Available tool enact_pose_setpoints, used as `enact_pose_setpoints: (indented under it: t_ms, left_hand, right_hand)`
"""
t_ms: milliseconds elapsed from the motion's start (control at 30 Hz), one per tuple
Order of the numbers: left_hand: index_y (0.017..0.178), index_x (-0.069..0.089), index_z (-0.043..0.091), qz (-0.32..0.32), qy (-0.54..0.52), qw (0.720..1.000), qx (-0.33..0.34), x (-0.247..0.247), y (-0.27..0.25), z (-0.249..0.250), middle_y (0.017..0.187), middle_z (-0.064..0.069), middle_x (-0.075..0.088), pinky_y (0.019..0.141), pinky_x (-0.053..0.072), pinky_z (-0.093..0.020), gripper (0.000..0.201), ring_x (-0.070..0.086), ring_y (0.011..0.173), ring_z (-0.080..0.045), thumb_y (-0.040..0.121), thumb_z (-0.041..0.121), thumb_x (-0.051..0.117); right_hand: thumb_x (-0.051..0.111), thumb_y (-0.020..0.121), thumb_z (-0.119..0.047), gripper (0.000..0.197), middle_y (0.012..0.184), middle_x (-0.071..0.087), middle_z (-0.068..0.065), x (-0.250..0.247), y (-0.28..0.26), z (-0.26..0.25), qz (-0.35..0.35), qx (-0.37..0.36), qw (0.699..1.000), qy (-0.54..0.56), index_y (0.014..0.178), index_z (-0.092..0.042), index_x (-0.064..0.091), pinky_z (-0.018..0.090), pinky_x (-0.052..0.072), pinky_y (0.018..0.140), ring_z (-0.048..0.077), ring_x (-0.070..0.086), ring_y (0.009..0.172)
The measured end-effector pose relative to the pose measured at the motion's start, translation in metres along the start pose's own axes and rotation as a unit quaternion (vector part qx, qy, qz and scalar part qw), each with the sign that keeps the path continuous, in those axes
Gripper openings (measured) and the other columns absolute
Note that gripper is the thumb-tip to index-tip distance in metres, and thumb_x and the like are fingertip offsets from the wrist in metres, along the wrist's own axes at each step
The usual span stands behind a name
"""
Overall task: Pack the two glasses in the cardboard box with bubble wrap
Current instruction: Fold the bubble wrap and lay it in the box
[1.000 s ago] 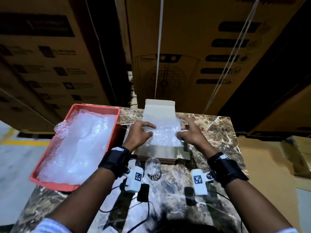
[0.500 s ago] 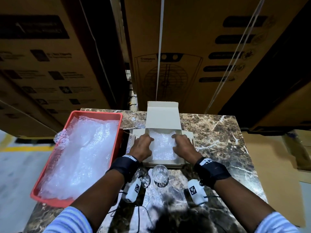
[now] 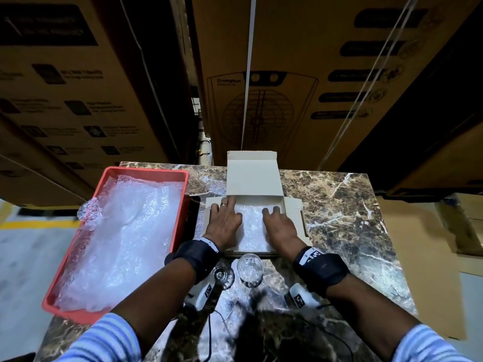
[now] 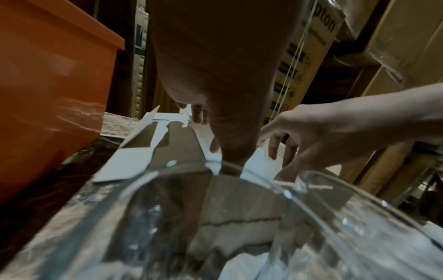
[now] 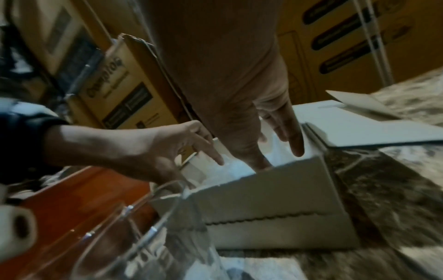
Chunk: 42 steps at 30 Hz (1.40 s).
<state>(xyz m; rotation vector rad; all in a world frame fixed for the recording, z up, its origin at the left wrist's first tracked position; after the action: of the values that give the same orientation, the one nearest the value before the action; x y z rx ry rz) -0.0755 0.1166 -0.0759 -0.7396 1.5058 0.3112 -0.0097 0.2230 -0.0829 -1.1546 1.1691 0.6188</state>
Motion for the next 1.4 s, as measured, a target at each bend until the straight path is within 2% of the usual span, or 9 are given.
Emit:
enact_pose_setpoints:
  t_ms: [200, 367, 500, 733, 900, 967, 1033, 1200, 1400]
  left_hand:
    - [0.128, 0.063, 0.013, -0.025, 0.003, 0.998, 0.055, 0.001, 0.012, 0.005, 0.141, -0.011, 0.041, 0.103, 0.025, -0.046, 0.057, 0.042, 0.13, -0.034, 0.078, 0.037, 0.078]
    - [0.137, 0.054, 0.014, -0.078, 0.074, 0.991, 0.08, 0.02, 0.012, 0.01, 0.14, -0.011, 0.046, 0.114, 0.019, -0.052, 0.06, 0.044, 0.131, -0.032, 0.082, 0.03, 0.074]
    - [0.137, 0.05, 0.015, -0.089, 0.111, 0.987, 0.08, 0.025, 0.01, 0.011, 0.134, -0.01, 0.052, 0.118, 0.011, -0.058, 0.051, 0.047, 0.13, -0.031, 0.09, 0.026, 0.066]
    - [0.143, 0.042, 0.013, -0.094, 0.114, 0.987, 0.068, 0.024, 0.013, 0.012, 0.139, -0.013, 0.05, 0.121, 0.004, -0.061, 0.058, 0.041, 0.138, -0.035, 0.092, 0.029, 0.065]
    - [0.147, 0.038, 0.008, -0.084, 0.099, 0.99, 0.055, 0.023, 0.013, 0.005, 0.149, -0.016, 0.045, 0.123, 0.003, -0.063, 0.084, 0.02, 0.152, -0.037, 0.083, 0.047, 0.075]
    - [0.154, 0.031, 0.007, -0.109, 0.119, 0.986, 0.05, 0.029, 0.012, 0.001, 0.156, -0.017, 0.04, 0.122, 0.0, -0.065, 0.1, 0.009, 0.156, -0.037, 0.08, 0.057, 0.076]
    - [0.154, 0.034, 0.007, -0.122, 0.133, 0.983, 0.042, 0.035, 0.014, -0.001, 0.156, -0.016, 0.042, 0.122, -0.002, -0.065, 0.094, 0.005, 0.157, -0.037, 0.084, 0.056, 0.073]
    - [0.141, 0.054, 0.01, -0.151, 0.158, 0.975, 0.032, 0.044, 0.015, 0.001, 0.148, -0.012, 0.054, 0.118, -0.011, -0.067, 0.064, 0.003, 0.157, -0.039, 0.091, 0.046, 0.068]
    - [0.146, 0.044, 0.004, -0.116, 0.123, 0.985, 0.03, 0.031, 0.01, 0.001, 0.151, -0.014, 0.048, 0.121, -0.008, -0.062, 0.077, 0.007, 0.157, -0.036, 0.088, 0.045, 0.071]
  right_hand:
    - [0.063, 0.087, 0.003, 0.043, 0.134, 0.046, 0.017, -0.016, 0.013, -0.012, 0.001, -0.037, 0.999, -0.029, 0.128, -0.008, 0.058, 0.04, 0.051, 0.09, 0.036, 0.048, 0.126]
    - [0.076, 0.08, 0.0, 0.069, 0.138, 0.042, 0.019, 0.013, 0.015, -0.008, -0.075, -0.064, 0.995, -0.016, 0.14, -0.01, 0.044, 0.043, 0.048, 0.097, 0.04, 0.049, 0.126]
    - [0.062, 0.087, 0.005, 0.071, 0.144, 0.037, 0.021, 0.026, 0.012, -0.008, -0.059, -0.075, 0.995, -0.021, 0.15, -0.011, 0.033, 0.044, 0.047, 0.099, 0.039, 0.047, 0.126]
    - [0.069, 0.085, 0.001, 0.078, 0.141, 0.041, 0.02, 0.023, 0.013, -0.008, -0.054, -0.094, 0.993, -0.048, 0.151, -0.013, 0.031, 0.043, 0.046, 0.098, 0.038, 0.052, 0.124]
    - [0.069, 0.088, -0.006, 0.067, 0.135, 0.054, 0.018, 0.018, 0.02, -0.008, -0.046, -0.091, 0.98, -0.17, 0.147, -0.01, 0.038, 0.057, 0.014, 0.124, 0.036, 0.053, 0.126]
    - [0.065, 0.09, -0.007, 0.063, 0.133, 0.057, 0.019, 0.021, 0.02, -0.006, -0.053, -0.081, 0.977, -0.192, 0.147, -0.008, 0.038, 0.061, -0.001, 0.124, 0.035, 0.055, 0.125]
    - [0.065, 0.091, -0.011, 0.068, 0.132, 0.058, 0.02, 0.025, 0.018, -0.005, -0.054, -0.08, 0.973, -0.209, 0.15, -0.005, 0.033, 0.063, -0.009, 0.122, 0.037, 0.054, 0.126]
    - [0.06, 0.093, -0.012, 0.068, 0.13, 0.057, 0.023, 0.027, 0.011, -0.008, -0.024, -0.098, 0.971, -0.215, 0.152, 0.0, 0.028, 0.064, -0.015, 0.117, 0.037, 0.053, 0.125]
    - [0.061, 0.092, -0.012, 0.068, 0.133, 0.056, 0.021, 0.02, 0.01, -0.004, -0.031, -0.098, 0.978, -0.179, 0.152, -0.004, 0.031, 0.062, -0.008, 0.123, 0.036, 0.051, 0.129]
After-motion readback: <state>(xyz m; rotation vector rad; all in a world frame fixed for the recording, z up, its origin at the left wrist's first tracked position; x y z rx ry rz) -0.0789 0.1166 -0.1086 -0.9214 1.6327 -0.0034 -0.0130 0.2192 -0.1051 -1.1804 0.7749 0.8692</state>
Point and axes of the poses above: each hand's wrist, its own y-axis towards the middle knuckle, its own x-axis out of the palm, z = x × y, the point moved 9 cm from there along y, towards the middle knuckle
